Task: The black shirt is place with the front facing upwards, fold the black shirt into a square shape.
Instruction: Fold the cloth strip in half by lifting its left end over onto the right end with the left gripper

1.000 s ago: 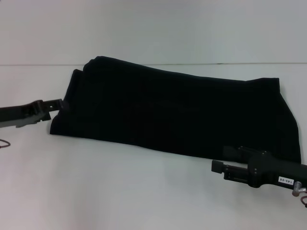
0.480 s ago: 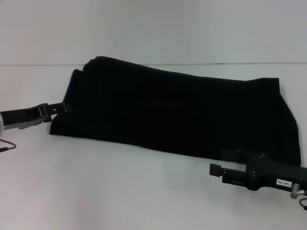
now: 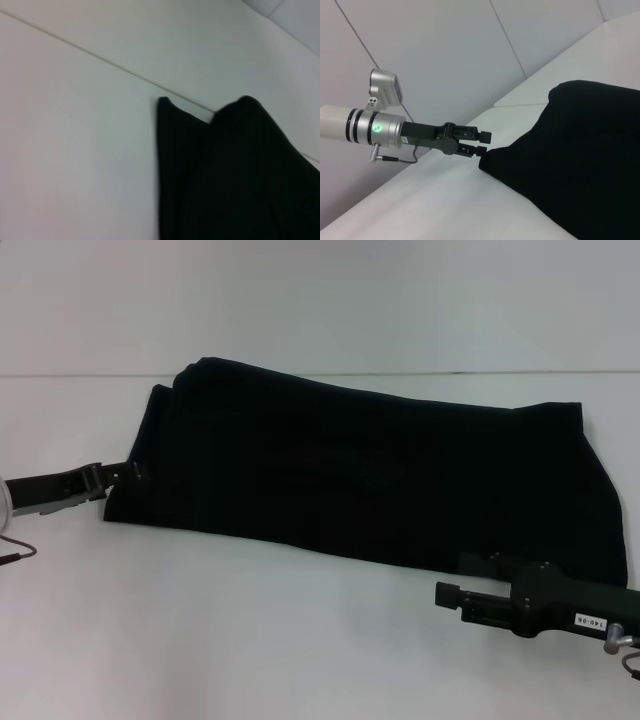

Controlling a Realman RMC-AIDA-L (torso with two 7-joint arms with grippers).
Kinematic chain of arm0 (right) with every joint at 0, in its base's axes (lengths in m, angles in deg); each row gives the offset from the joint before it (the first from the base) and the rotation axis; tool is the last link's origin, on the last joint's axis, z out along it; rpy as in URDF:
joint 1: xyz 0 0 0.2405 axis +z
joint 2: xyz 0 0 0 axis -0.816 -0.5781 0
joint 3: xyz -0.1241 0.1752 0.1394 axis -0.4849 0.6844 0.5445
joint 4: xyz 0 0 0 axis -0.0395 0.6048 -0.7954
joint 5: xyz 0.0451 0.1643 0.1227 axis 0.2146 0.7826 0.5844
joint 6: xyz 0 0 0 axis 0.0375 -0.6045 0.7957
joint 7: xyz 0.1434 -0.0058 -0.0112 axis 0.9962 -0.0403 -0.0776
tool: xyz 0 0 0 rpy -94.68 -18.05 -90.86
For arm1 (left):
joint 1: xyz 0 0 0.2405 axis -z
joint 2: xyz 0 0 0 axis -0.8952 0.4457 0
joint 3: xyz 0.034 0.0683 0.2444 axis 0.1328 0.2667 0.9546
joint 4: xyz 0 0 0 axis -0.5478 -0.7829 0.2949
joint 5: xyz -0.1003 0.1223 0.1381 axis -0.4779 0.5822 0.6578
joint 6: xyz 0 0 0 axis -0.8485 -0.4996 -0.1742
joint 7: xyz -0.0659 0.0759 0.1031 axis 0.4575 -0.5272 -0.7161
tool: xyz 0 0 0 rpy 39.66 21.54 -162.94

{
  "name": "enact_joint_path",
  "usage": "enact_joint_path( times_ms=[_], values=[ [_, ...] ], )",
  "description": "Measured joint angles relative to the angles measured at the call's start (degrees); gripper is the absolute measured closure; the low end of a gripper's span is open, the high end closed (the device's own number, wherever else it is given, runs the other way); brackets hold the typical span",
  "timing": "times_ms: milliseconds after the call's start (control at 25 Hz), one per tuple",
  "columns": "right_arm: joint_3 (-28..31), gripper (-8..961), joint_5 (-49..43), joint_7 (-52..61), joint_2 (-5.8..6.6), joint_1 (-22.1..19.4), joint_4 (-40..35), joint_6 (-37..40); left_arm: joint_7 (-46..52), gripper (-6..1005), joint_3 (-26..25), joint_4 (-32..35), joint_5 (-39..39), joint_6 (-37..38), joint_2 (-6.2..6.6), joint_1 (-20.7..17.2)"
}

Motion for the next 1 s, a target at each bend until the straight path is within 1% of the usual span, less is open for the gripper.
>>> enact_joint_path(
  times_ms=[600,1000],
  values=[
    [0.0,115,0.0,0.9,-0.09,0.2,-0.3,0.2,-0.1,146,0.4,0.0,0.2,0.5,-0.11,-0.1],
    [-0.1,115,0.0,0.9,-0.25,0.5,-0.4,0.3,0.3,150,0.6,0.0,1.8,0.8,-0.10,-0.2]
  ],
)
